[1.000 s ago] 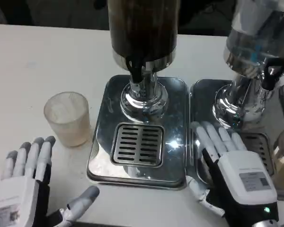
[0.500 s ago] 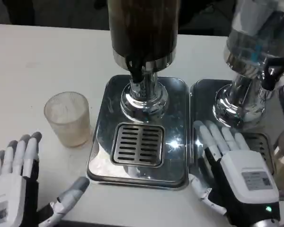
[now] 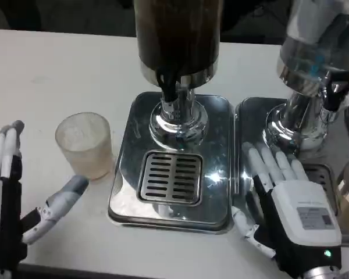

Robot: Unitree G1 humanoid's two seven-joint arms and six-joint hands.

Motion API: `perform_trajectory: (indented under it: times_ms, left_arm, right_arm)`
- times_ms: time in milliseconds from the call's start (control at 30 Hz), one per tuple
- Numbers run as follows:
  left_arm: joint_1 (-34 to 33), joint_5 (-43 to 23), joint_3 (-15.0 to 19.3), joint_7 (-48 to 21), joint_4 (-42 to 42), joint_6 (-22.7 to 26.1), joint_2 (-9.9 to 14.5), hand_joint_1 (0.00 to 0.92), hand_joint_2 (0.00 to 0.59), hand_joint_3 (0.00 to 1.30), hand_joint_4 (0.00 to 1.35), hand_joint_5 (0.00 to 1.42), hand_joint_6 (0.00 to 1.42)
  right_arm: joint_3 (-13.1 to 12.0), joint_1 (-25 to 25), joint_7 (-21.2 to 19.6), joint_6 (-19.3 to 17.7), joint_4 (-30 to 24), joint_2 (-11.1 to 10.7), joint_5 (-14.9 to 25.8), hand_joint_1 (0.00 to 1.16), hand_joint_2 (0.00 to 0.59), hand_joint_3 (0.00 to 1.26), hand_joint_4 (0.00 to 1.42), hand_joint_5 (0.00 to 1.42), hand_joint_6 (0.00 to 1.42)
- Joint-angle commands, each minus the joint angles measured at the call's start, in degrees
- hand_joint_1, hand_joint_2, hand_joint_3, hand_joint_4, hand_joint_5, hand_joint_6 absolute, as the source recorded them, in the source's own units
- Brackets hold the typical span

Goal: Grasp the cup under the faucet to collect the drink, then remove the cup.

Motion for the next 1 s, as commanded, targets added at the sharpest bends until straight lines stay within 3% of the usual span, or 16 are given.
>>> perform_trajectory:
  times_ms: [33, 133, 300, 533, 767, 1000]
  left_arm:
    - [-4.49, -1.87, 0.65, -1.91, 3.8, -1.42, 0.7, 0.0, 0.066, 0.0, 0.0, 0.0, 0.0]
    - [-7.39, -3.15, 0.66, -2.79, 7.83, -2.74, 1.09, 0.0, 0.038, 0.0, 0.0, 0.0, 0.0]
    - [-12.86, -5.76, 0.2, -2.79, 19.24, -9.13, 2.08, 0.0, 0.002, 0.0, 0.0, 0.0, 0.0]
    - [-22.5, -8.81, -1.28, -4.13, 36.54, -16.94, 1.5, 0.0, 0.0, 0.0, 0.0, 0.0, 0.0]
    - [-29.9, -7.13, -4.8, -1.52, 48.21, -21.06, 1.43, 0.0, 0.0, 0.0, 0.0, 0.0, 0.0]
    - [-34.96, -7.19, -7.11, 0.7, 57.66, -24.34, -0.28, 0.0, 0.0, 0.0, 0.0, 0.0, 0.0]
  right_arm:
    - [0.22, 0.28, -0.17, 0.71, -0.82, 0.36, 0.23, 0.2, 0.521, 0.01, 0.0, 0.0, 0.0]
    - [0.6, 0.17, -0.18, 0.89, -0.71, 0.68, 0.18, 0.21, 0.52, 0.01, 0.0, 0.0, 0.0]
    - [0.67, 0.29, -0.14, 1.23, -0.92, 0.77, 0.19, 0.21, 0.52, 0.01, 0.0, 0.0, 0.0]
    - [0.56, 0.05, 0.43, 1.18, -1.11, 0.52, 0.56, 0.22, 0.519, 0.01, 0.0, 0.0, 0.0]
    - [0.96, 0.01, 0.94, 1.39, -1.68, 0.53, 0.42, 0.22, 0.519, 0.01, 0.0, 0.0, 0.0]
    - [0.83, 1.08, 2.01, 2.11, -3.57, -0.19, -0.06, 0.22, 0.519, 0.01, 0.0, 0.0, 0.0]
